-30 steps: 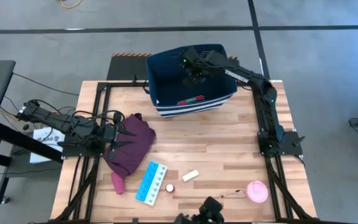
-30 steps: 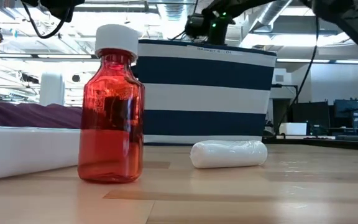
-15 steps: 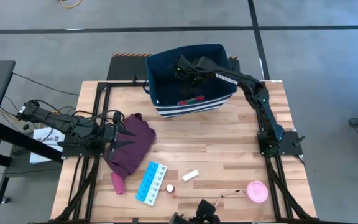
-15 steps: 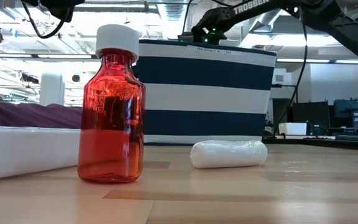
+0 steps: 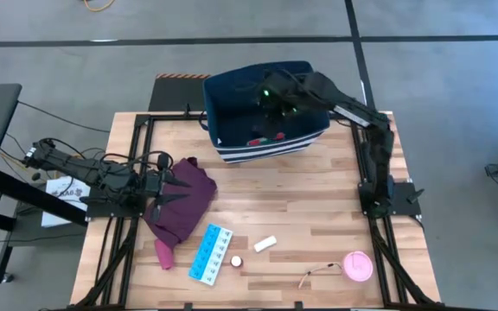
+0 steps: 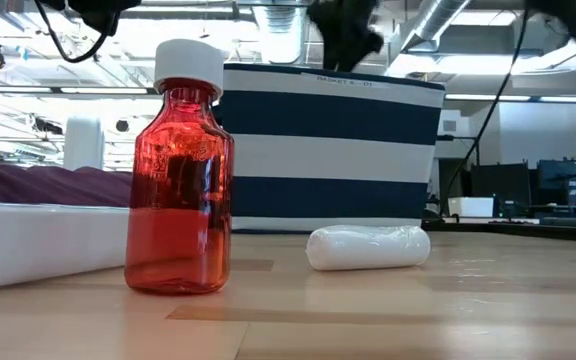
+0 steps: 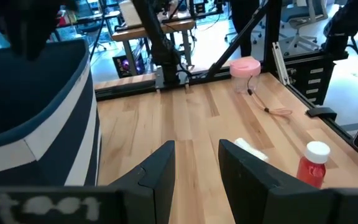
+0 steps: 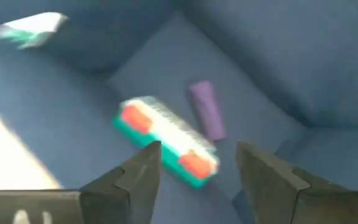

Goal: Pick & place medical supplies in basket/bin
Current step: Put the red pill bottle into the blue bin

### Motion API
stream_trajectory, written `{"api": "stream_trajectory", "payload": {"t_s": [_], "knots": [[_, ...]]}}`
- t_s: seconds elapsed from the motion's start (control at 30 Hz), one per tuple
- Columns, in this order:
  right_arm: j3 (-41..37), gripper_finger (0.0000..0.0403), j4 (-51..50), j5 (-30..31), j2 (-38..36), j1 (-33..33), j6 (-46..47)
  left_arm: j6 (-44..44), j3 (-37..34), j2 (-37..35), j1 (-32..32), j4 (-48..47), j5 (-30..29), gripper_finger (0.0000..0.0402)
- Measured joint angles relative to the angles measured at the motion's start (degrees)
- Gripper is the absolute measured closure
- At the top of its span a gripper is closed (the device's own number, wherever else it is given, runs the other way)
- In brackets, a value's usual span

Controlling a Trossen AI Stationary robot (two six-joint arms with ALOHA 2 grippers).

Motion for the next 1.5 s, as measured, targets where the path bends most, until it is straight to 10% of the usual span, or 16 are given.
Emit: {"api": "stream_trajectory", "payload": {"t_s": [0.7, 1.13, 1.5], "knots": [[-2.55, 0.0225, 13.08, -0.18, 2.02, 41.05, -2.21, -13.55, -0.5, 0.28, -0.08, -3.39, 6.63, 0.0288], [-2.46, 0.0239, 23.96, 1.84, 17.87, 46.91, 5.46, -20.69, -0.5, 0.3, -4.12, -8.49, 7.33, 0.0288], [-2.44, 0.0168, 26.72, 0.96, 19.24, 46.91, 10.95, -20.73, -0.5, 0.3, -6.23, -9.0, 7.19, 0.0287]]}}
